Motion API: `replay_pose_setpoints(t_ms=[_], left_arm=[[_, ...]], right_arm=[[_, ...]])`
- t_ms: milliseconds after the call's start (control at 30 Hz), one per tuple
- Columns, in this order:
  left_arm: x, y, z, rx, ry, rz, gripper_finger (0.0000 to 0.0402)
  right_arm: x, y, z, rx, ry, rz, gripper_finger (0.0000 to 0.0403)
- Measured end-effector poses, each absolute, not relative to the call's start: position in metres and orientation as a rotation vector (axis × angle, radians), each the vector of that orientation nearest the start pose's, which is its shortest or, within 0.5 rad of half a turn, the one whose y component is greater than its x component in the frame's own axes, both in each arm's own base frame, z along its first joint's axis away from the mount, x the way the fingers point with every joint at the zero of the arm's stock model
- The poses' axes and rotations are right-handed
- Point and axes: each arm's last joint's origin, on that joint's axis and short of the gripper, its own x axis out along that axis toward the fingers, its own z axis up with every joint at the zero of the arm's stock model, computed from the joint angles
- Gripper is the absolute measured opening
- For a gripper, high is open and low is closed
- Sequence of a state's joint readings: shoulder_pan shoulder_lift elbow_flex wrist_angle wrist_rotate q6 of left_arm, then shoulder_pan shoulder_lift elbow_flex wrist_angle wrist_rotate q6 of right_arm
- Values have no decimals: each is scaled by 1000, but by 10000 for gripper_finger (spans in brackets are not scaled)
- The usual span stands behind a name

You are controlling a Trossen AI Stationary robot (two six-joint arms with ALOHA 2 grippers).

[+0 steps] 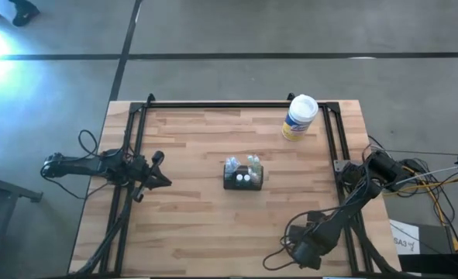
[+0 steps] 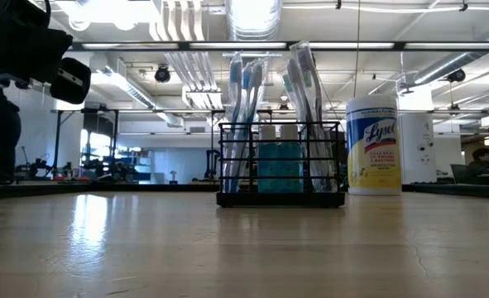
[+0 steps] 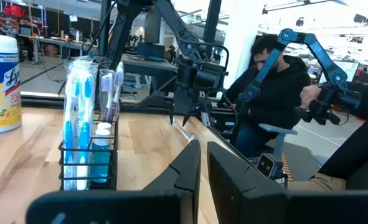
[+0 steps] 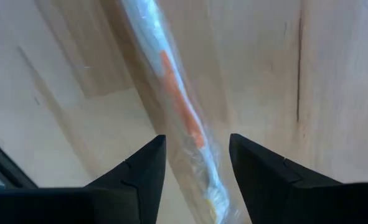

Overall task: Pick & Place toothbrushing station
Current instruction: Put the orange toothbrush into the wire organizer

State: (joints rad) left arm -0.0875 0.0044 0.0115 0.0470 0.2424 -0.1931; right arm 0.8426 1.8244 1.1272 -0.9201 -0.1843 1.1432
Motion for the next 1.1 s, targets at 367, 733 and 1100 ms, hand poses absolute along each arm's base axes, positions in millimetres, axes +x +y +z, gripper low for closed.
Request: replay_pose_setpoints(t_ms=[367,733,1100], left_arm=[[95,-15,171,-192,-19,-334,32],[95,-15,171,-235,-11,-334,33],[96,-15,172,-346,2,-339,32]], right_arm=[[199,224,134,273,1735,-124,128],[209,221,145,163,1685,-133,18],[226,221,228,-159,1563,-273,8]])
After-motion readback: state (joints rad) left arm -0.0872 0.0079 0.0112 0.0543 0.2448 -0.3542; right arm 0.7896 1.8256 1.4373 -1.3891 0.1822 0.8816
